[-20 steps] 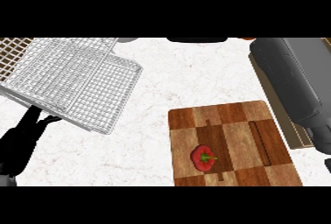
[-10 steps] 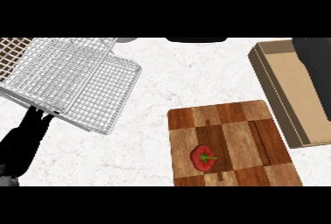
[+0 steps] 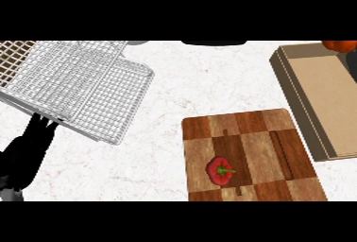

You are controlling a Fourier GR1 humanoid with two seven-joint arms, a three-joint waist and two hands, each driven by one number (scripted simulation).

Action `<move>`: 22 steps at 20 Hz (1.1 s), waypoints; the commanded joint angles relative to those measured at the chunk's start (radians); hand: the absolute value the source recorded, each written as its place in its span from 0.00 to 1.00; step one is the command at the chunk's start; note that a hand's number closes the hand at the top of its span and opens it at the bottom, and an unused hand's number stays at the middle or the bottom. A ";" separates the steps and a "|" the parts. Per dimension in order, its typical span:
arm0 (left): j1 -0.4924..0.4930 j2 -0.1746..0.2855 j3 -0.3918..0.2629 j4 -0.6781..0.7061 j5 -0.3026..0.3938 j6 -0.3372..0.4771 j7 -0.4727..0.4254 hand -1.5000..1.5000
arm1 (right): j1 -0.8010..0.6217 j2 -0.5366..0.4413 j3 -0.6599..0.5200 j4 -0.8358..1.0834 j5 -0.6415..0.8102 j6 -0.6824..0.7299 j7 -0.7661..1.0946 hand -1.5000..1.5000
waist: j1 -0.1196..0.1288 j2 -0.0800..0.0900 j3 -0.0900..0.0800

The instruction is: Pick the squash from the cutting board and place it in the cardboard box

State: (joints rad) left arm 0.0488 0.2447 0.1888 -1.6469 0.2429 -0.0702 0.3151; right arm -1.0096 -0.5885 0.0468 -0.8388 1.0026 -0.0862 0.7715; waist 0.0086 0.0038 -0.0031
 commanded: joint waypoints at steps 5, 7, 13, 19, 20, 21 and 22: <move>-0.016 -0.006 -0.003 -0.039 -0.003 -0.034 -0.071 0.50 | 0.098 -0.018 -0.093 0.172 -0.043 -0.164 -0.194 1.00 | 0.013 0.004 0.004; -0.091 0.013 0.007 -0.021 0.006 -0.016 -0.004 0.50 | 0.066 0.005 -0.112 0.226 -0.059 -0.163 -0.212 1.00 | 0.012 0.005 0.004; -0.101 -0.024 -0.018 -0.033 -0.016 0.006 -0.019 0.50 | 0.095 0.015 -0.214 0.340 -0.153 -0.112 -0.163 0.00 | 0.007 0.005 0.005; -0.082 0.012 0.017 -0.050 0.001 -0.021 0.013 0.50 | 0.150 0.000 -0.240 0.329 -0.205 -0.119 -0.365 0.00 | 0.000 -0.002 0.004; -0.096 -0.001 0.000 -0.022 -0.007 -0.030 -0.015 0.50 | 0.156 0.053 -0.241 0.351 -0.193 -0.226 -0.383 0.00 | 0.008 0.003 0.004; -0.089 -0.035 -0.020 -0.026 -0.026 -0.009 -0.037 0.50 | 0.155 0.039 -0.269 0.366 -0.216 -0.250 -0.426 0.00 | 0.011 0.006 0.005; -0.126 -0.048 -0.023 0.030 -0.041 0.008 -0.052 0.50 | 0.104 0.057 -0.269 0.323 -0.213 -0.280 -0.381 0.00 | 0.002 0.005 0.004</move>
State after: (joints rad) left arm 0.0271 0.2154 0.1868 -1.6425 0.2207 -0.0749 0.3088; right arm -0.8763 -0.5513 -0.1915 -0.4984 0.8133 -0.2844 0.4300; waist 0.0201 0.0090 -0.0022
